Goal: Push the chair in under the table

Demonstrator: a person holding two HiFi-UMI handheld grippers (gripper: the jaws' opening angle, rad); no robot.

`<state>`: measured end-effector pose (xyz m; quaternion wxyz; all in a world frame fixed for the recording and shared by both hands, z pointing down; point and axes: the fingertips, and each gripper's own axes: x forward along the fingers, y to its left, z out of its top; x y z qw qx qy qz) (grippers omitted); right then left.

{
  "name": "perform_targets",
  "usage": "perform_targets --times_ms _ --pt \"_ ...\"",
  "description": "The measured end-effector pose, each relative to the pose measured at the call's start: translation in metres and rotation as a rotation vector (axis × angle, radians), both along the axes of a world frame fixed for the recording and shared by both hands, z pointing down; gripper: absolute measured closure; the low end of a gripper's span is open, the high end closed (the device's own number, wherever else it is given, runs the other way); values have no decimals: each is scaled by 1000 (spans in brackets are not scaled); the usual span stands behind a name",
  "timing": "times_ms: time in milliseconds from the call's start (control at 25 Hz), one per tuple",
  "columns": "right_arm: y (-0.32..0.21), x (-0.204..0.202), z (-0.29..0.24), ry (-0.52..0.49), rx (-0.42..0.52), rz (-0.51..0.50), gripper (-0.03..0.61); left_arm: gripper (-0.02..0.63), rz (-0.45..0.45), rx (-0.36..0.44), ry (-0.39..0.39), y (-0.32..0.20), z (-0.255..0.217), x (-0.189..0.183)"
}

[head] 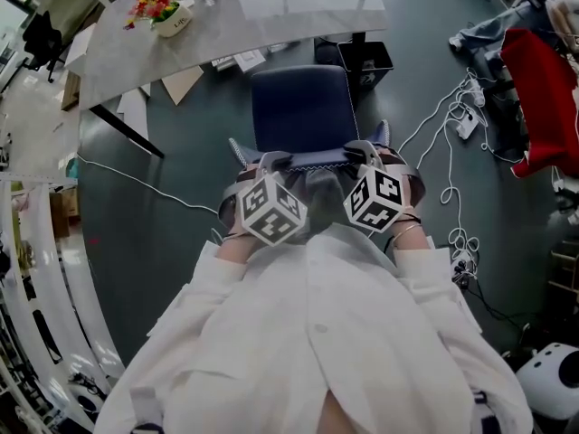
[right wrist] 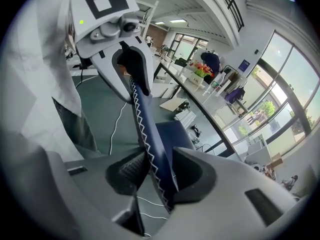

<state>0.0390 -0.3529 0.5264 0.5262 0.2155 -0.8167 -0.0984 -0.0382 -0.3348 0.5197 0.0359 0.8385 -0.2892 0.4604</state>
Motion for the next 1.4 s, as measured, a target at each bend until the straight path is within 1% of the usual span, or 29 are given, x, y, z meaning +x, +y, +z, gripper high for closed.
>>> perform_targets --times_ms 160,320,800,1040,1400 --pt "-14 3 -1 6 14 0 428 474 -3 30 -6 -15 -1 2" --pt "-31 -1 -1 5 5 -12 430 474 -7 13 -4 -32 -1 -1" --pt "-89 -2 -1 4 -2 -23 430 474 -26 16 -7 -89 -1 -2" --pt "-119 -5 -3 2 -5 -31 430 474 -34 4 -10 -119 -2 -5" --pt "-164 1 -3 -1 -4 -51 430 474 -63 22 -14 -163 -2 2"
